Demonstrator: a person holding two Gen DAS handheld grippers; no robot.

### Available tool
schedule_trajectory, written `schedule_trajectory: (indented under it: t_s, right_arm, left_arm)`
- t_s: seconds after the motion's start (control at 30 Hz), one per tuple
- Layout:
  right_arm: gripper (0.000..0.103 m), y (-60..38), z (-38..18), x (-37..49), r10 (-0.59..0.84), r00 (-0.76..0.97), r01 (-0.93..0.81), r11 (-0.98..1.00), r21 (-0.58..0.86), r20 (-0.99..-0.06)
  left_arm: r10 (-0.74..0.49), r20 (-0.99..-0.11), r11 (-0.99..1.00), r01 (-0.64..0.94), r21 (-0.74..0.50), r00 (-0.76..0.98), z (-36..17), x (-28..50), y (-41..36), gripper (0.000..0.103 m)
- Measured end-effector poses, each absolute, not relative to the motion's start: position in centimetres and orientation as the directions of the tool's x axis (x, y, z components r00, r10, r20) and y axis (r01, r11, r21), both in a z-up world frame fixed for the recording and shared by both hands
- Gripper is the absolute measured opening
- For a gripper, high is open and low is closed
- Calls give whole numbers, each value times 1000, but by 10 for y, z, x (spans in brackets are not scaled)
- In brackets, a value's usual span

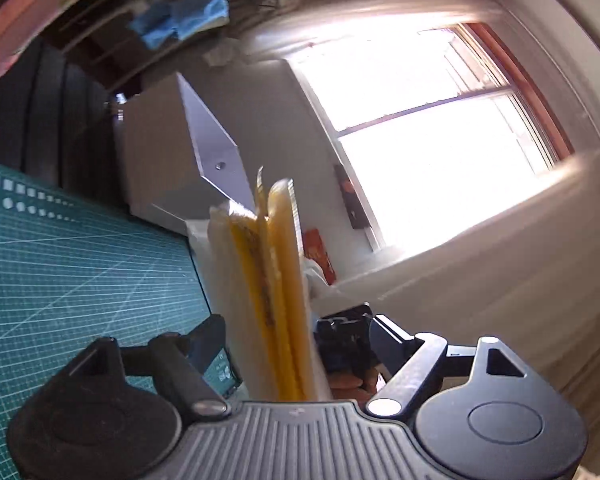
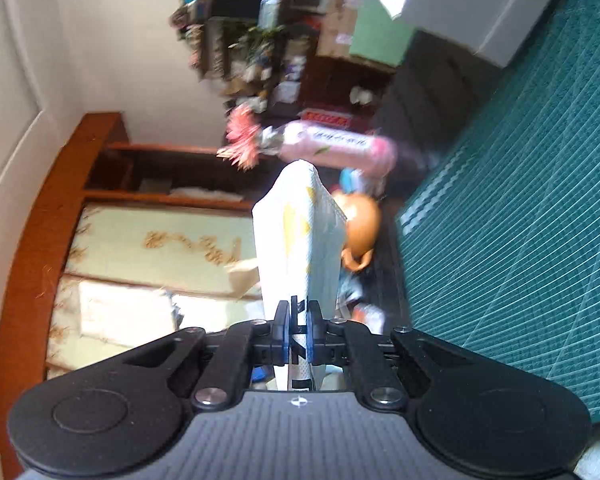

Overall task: Fold shopping bag
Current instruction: 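Lift the folded bag strip off the mat with both grippers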

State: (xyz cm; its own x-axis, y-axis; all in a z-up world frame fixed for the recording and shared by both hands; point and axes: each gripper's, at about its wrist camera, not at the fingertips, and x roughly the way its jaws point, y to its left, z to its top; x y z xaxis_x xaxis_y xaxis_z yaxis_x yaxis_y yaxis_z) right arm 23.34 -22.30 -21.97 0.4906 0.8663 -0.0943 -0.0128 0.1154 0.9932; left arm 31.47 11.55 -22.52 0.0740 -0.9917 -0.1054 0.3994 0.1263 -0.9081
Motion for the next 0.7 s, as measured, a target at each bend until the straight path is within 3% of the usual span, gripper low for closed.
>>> schedule_trajectory:
  t_s: [0.3, 0.37, 0.53, 0.6, 0.67, 0.7]
  right_arm:
    - [8, -211, -189, 232, 914, 398, -143, 141, 980, -74]
    - [8, -218, -179, 226, 917, 398, -223, 102, 969, -5]
    - [8, -212, -183, 234, 932, 360, -207, 123, 971, -42]
    - [8, -213, -189, 235, 936, 350, -194, 112, 975, -38]
    - [8, -214, -195, 237, 938, 346, -186, 82, 979, -12]
    - [8, -217, -195, 235, 938, 345, -186, 77, 980, -8]
  left_arm:
    - [-992, -104, 125, 401, -907, 73, -231, 312, 112, 85]
    - [-997, -59, 73, 397, -915, 47, -230, 311, 115, 85]
    - [-1000, 5, 6, 423, -906, 24, -214, 298, 125, 85]
    - [-999, -10, 25, 434, -900, 37, -212, 295, 127, 77]
    - [-998, -46, 64, 443, -894, 51, -214, 295, 125, 43]
    - [-998, -42, 58, 434, -899, 45, -216, 298, 123, 38]
